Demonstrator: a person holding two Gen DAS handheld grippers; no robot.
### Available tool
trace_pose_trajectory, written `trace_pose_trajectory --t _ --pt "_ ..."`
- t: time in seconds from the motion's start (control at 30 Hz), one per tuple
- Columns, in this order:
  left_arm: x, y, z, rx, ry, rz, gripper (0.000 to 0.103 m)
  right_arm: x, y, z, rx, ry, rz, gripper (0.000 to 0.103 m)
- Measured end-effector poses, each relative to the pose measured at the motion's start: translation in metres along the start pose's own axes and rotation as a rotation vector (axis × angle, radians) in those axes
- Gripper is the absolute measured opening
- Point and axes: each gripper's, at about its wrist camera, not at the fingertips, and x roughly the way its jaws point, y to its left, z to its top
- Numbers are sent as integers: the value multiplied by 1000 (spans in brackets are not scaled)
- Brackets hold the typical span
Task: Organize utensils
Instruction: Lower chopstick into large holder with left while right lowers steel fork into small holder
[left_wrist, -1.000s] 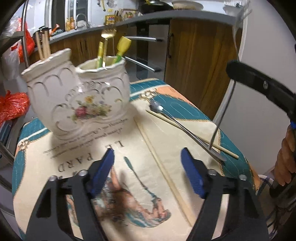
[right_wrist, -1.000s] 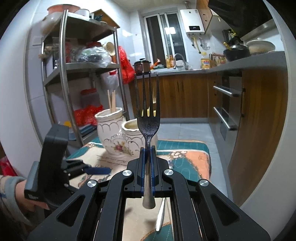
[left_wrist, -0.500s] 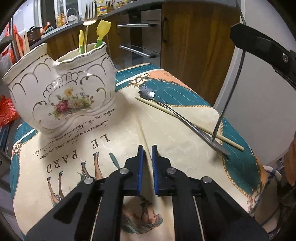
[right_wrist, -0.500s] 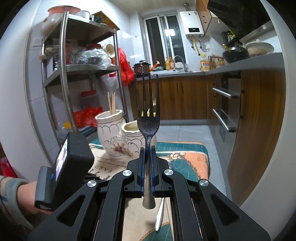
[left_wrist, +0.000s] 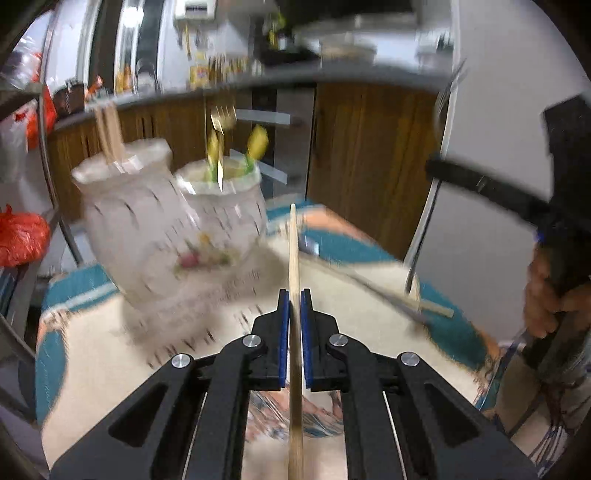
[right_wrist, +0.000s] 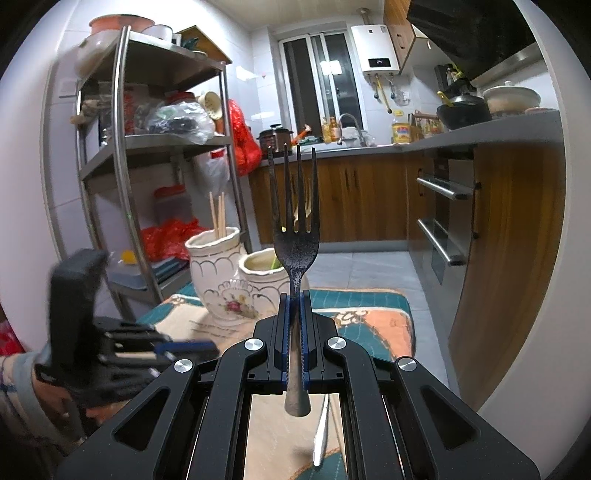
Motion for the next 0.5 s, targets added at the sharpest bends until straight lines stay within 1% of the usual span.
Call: trace_pose_trajectory --t 0.03,0.2,0.33,0.5 --pt "-8 5 1 -2 -42 14 6 1 1 2 -2 -2 -2 6" --pt "-39 21 11 -8 -207 23 6 9 11 16 -20 -15 0 6" --pt "-56 34 25 -19 -297 30 6 19 20 27 -25 -28 12 6" --pt "-63 59 49 -58 -373 43 6 37 29 42 -18 -50 25 6"
